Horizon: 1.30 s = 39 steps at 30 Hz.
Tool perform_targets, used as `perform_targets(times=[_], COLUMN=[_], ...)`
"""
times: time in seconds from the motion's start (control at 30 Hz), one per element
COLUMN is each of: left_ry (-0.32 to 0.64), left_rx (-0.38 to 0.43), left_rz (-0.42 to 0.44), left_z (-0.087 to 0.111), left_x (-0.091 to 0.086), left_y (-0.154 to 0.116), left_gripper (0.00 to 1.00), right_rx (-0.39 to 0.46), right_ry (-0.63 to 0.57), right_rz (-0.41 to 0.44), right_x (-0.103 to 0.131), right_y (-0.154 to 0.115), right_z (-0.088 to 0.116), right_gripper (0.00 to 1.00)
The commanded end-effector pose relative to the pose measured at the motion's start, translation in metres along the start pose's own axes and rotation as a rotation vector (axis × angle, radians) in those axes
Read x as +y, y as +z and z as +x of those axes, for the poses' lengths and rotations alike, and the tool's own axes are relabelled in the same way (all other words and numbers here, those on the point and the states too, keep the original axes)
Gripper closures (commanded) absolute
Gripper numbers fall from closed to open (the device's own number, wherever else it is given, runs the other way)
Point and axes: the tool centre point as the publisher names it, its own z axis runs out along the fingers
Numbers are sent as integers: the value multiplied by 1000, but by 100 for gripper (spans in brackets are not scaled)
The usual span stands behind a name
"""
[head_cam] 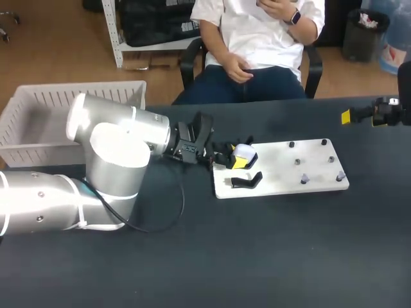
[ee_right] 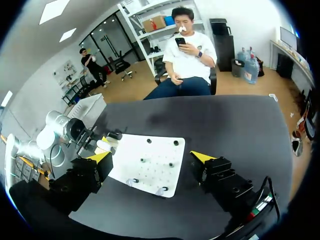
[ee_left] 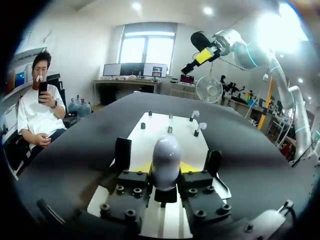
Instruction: Pick up each earbud case from the left stands, insert the matching earbuds, close the lid, and place the case in the box.
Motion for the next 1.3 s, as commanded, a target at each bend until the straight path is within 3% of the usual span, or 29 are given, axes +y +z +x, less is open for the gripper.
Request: perform_targets(times=[0.03,0.4,0.7,1.03,1.3], left_ry=[19,103,140,207,234], left_rx=[-29,-96,-112,-126,-121], left_rz=[-3,11,-15,-5,21], left_z=[-8,-43,-71,-101,-107], left_x=[-4,-8,-6,-8,-13], left_y=[-15,-31,-23,-7,5], left_gripper=[100,100,100,100,100], right_rx=[0,0,60,104,114], right_ry=[0,0,-83,-100,-114], right_rz=[1,1,-44,-103,-130], right_x=[0,0,58,89,105], right_y=[0,0,38,52,60], right_z=[0,0,9,18,18], right_gripper=[0,0,0,0,0])
